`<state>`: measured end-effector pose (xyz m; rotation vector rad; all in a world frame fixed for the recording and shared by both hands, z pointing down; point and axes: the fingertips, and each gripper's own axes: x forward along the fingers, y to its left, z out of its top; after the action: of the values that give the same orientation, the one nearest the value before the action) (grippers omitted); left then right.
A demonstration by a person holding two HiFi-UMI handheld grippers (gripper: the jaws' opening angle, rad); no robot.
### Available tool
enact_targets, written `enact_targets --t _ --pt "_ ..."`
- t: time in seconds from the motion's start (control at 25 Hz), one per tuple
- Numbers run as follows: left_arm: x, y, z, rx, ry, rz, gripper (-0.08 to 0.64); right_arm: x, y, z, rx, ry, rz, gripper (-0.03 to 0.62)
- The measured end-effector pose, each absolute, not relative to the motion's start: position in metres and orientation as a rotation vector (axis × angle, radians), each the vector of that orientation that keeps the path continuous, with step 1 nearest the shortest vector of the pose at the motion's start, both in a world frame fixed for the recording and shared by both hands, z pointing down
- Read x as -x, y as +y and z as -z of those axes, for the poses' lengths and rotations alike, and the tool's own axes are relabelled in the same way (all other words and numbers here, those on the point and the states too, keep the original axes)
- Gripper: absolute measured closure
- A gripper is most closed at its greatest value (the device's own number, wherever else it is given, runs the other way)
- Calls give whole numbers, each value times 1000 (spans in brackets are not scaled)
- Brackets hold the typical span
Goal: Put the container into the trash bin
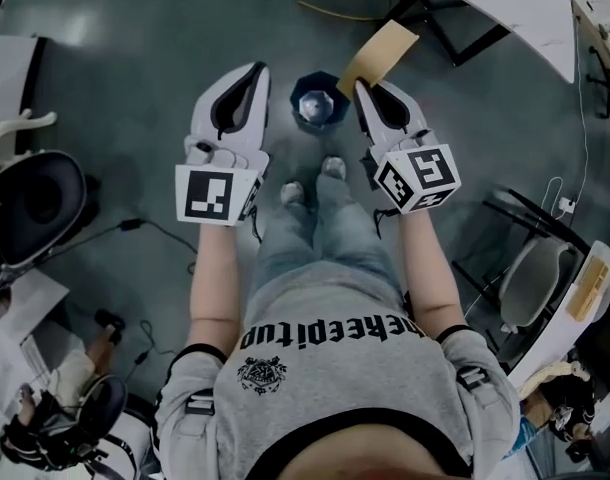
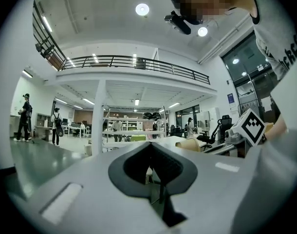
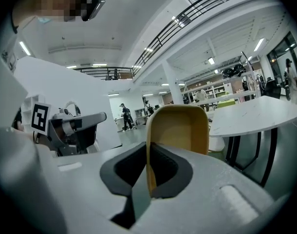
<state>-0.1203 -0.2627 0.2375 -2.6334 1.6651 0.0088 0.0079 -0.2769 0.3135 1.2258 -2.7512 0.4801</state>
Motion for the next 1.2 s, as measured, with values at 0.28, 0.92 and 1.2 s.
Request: enact_targets --t 0.28,0.92,1.2 --pt "117 -266 -259 2611 1746 -43 541 -8 -285 -367 -1112 -2694 -613 571" --pt "111 -267 -322 2578 1924 -4 541 -6 -296 -479 -885 -2567 -801 571" --pt "109 -266 -357 2579 1961 39 541 1 -295 -531 -790 -2504 -845 571"
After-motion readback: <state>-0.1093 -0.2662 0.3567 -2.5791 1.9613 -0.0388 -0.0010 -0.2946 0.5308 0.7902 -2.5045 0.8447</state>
